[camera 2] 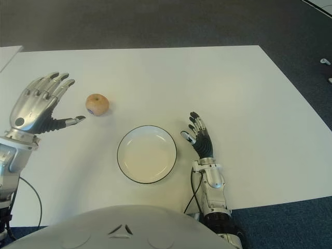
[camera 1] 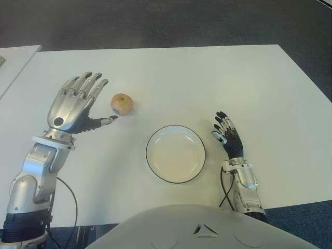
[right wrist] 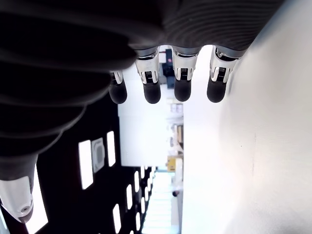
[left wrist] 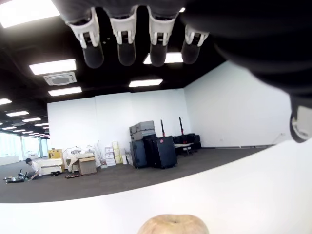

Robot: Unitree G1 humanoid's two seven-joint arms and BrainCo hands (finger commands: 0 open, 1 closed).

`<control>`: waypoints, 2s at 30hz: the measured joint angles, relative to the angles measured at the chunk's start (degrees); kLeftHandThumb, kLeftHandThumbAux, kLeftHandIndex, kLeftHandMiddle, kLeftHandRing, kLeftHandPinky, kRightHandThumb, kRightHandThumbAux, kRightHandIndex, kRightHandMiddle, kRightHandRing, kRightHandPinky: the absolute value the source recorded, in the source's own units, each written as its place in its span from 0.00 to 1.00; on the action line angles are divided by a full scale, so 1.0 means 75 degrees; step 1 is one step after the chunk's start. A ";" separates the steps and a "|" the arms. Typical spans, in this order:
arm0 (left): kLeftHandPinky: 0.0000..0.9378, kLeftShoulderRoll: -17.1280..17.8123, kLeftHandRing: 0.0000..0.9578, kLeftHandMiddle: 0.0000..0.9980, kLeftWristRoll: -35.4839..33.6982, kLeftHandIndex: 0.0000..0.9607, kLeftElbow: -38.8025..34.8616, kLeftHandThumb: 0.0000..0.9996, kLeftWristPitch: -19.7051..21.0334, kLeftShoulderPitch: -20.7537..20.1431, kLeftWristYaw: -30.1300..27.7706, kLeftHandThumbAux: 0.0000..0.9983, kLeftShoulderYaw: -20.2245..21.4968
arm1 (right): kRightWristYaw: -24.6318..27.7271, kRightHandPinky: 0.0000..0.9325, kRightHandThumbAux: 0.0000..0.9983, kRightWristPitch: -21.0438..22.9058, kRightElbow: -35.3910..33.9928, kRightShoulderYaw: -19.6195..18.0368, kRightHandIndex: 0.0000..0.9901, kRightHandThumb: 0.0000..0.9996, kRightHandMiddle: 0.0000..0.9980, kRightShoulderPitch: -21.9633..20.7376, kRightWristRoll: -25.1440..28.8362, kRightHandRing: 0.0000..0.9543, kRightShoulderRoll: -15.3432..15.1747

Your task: Put the apples into the plate.

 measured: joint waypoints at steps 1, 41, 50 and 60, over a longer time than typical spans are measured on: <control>0.00 0.0072 0.00 0.00 0.0041 0.04 0.0017 0.33 0.0017 -0.0054 -0.0039 0.31 -0.0043 | -0.0007 0.00 0.55 -0.0012 0.0020 -0.0002 0.00 0.10 0.00 -0.0013 -0.0006 0.00 -0.0006; 0.00 0.1066 0.00 0.00 0.0766 0.00 0.7295 0.31 -0.0213 -0.5434 0.0382 0.24 -0.4317 | -0.0092 0.00 0.51 -0.0216 0.0223 -0.0086 0.00 0.10 0.00 -0.0173 -0.0040 0.00 0.0018; 0.00 0.0823 0.00 0.00 0.0466 0.00 0.8425 0.34 -0.0212 -0.5899 0.0810 0.26 -0.4853 | -0.0134 0.00 0.51 -0.0234 0.0227 -0.0088 0.00 0.09 0.00 -0.0155 -0.0043 0.00 0.0011; 0.01 0.0604 0.00 0.00 0.0346 0.00 0.9191 0.31 -0.0143 -0.6330 0.1084 0.24 -0.5379 | -0.0134 0.00 0.53 -0.0322 0.0227 -0.0098 0.00 0.08 0.00 -0.0139 -0.0041 0.00 0.0012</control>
